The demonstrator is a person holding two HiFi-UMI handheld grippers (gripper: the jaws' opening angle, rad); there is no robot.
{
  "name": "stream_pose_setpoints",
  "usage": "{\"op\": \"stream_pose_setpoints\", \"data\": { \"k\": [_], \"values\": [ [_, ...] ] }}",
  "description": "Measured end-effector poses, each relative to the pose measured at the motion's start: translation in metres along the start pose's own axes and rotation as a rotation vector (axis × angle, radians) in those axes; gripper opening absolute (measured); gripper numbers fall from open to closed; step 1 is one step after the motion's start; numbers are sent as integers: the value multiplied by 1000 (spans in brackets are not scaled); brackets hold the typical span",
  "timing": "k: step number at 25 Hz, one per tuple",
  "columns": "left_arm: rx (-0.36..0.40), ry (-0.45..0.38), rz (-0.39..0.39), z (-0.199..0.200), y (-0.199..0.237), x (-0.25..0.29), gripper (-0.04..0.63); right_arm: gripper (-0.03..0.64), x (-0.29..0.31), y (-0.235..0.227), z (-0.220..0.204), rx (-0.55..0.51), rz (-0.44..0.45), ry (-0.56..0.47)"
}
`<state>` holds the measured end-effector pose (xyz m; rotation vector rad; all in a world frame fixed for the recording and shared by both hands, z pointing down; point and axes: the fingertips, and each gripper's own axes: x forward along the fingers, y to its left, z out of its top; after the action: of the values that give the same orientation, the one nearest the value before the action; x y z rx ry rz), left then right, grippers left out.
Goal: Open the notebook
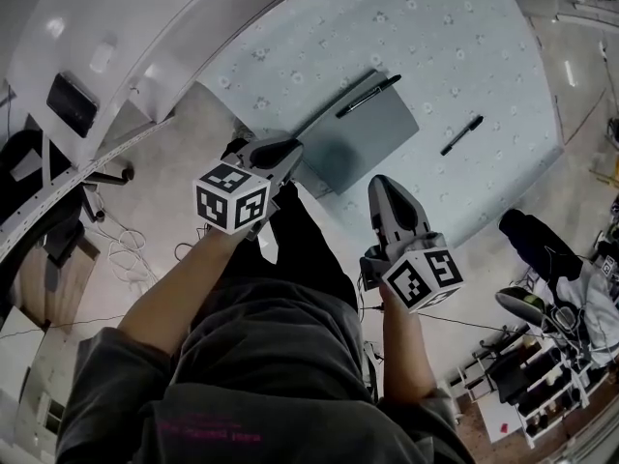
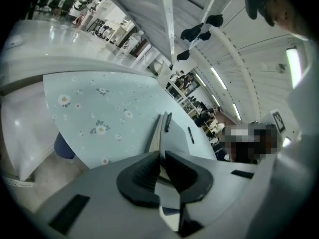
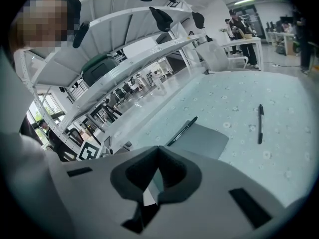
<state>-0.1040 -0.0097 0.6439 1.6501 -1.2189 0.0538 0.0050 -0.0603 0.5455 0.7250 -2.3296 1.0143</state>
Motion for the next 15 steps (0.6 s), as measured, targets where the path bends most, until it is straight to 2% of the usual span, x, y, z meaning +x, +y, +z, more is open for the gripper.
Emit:
{"op": "stream_pose_setpoints", "data": {
  "k": [7,15],
  "values": [
    [122,-38,-30,9,-37,-12,26,3,-11,4,8,7,-18,-35],
    [405,0,-136,7,-108,-19,25,3,-43,-11,21,55,-80,-132]
  ]
}}
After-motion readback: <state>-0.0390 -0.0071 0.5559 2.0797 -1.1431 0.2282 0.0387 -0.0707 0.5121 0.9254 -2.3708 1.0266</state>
